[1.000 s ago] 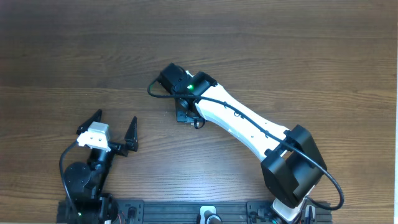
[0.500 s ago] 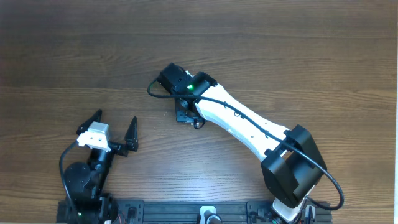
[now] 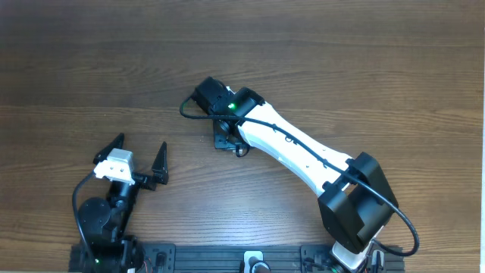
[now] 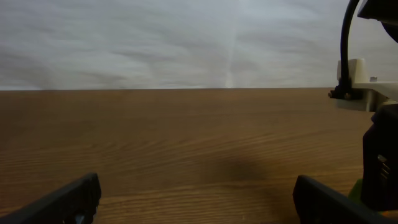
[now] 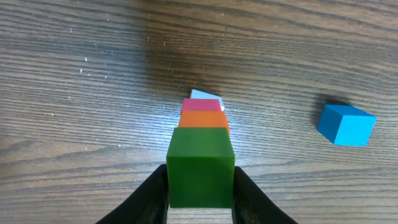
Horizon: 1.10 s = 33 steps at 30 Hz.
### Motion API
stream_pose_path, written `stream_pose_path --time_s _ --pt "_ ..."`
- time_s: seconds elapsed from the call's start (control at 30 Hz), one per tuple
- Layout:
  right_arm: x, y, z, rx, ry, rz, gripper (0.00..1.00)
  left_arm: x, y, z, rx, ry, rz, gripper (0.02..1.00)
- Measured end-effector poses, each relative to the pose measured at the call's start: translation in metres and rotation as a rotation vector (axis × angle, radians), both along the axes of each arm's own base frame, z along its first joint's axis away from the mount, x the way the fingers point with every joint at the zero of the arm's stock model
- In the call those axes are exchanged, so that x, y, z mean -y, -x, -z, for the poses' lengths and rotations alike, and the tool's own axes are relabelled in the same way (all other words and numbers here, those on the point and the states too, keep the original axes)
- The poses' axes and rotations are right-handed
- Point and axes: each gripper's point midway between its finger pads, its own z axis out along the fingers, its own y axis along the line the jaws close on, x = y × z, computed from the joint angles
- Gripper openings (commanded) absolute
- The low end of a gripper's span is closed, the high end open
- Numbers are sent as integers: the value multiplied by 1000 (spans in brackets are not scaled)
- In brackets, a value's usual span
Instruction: Stack Cubes
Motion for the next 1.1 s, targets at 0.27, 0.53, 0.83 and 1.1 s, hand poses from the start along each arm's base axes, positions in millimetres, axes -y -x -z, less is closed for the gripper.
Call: stream_pose_path --time_s 0.27,0.53,0.83,1.1 --pt "0 0 0 2 1 1 836 0 0 0 0 0 0 1000" --pt "-1 -7 -1 34 1 -23 941 0 0 0 0 0 0 1000" --pt "53 -37 -68 169 -60 76 941 0 0 0 0 0 0 1000" --pt "110 -37 -71 160 -32 187 932 0 0 0 0 0 0 998"
